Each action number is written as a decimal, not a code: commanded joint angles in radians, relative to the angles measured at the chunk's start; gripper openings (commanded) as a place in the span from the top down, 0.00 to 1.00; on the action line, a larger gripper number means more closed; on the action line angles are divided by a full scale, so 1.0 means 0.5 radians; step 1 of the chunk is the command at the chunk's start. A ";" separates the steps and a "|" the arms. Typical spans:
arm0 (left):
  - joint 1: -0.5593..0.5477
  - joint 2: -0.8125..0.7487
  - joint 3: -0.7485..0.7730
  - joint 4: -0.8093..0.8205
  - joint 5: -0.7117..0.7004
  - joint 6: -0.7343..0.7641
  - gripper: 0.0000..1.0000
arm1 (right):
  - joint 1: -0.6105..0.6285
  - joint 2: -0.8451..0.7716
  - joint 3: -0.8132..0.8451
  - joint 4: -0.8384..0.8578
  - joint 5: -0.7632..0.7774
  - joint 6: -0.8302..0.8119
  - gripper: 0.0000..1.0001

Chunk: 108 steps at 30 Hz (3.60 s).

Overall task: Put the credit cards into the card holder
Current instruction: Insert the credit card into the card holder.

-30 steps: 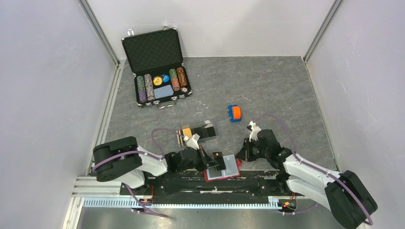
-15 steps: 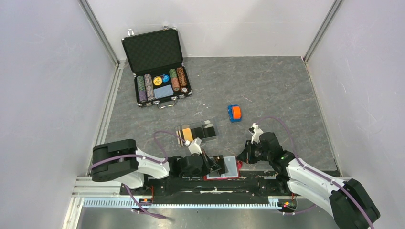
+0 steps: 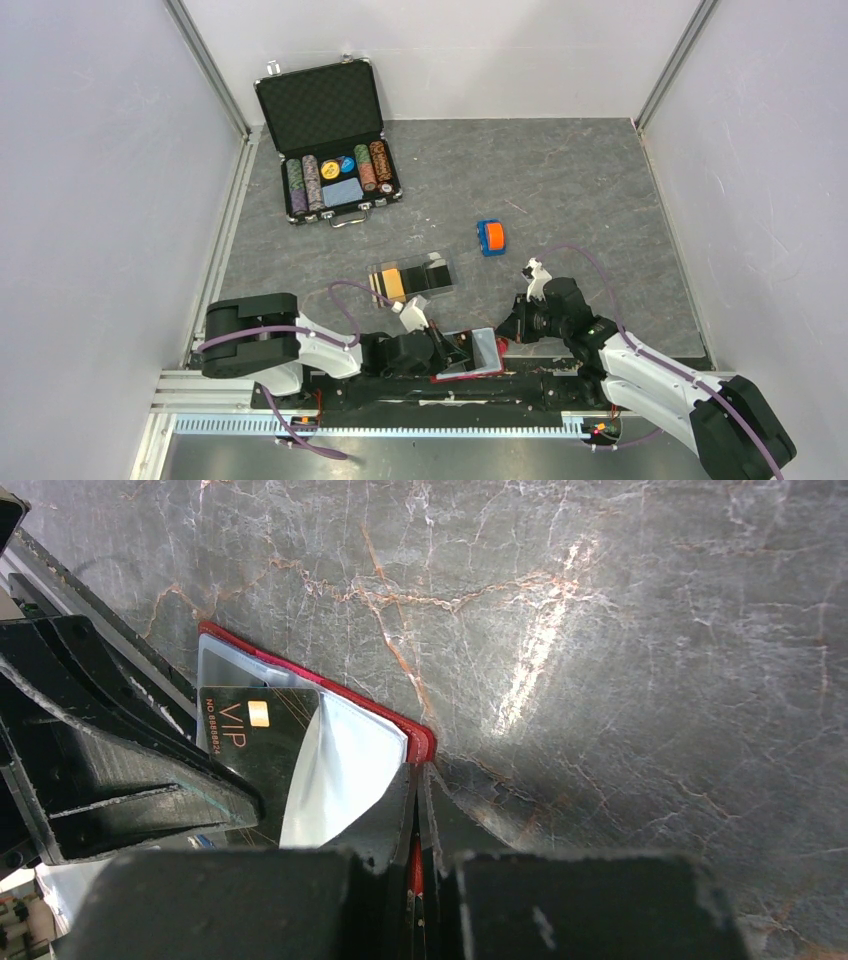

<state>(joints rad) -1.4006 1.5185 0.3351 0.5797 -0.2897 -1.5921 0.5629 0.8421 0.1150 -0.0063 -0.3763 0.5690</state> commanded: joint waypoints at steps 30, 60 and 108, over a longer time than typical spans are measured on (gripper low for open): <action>-0.219 -0.276 0.197 -0.868 -0.334 -0.221 0.98 | 0.006 0.007 -0.057 -0.135 0.038 -0.020 1.00; -0.132 -0.003 0.106 -0.160 -0.059 -0.098 0.98 | 0.008 0.152 0.101 -0.158 0.061 -0.123 1.00; 0.179 0.511 1.418 -1.606 0.754 0.955 0.26 | 0.004 0.112 0.171 -0.199 0.034 -0.115 1.00</action>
<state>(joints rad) -1.3300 1.7634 0.9474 -0.0566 0.0692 -1.2808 0.5591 0.9081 0.1886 -0.0700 -0.3489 0.5232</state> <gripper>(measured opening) 0.708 0.004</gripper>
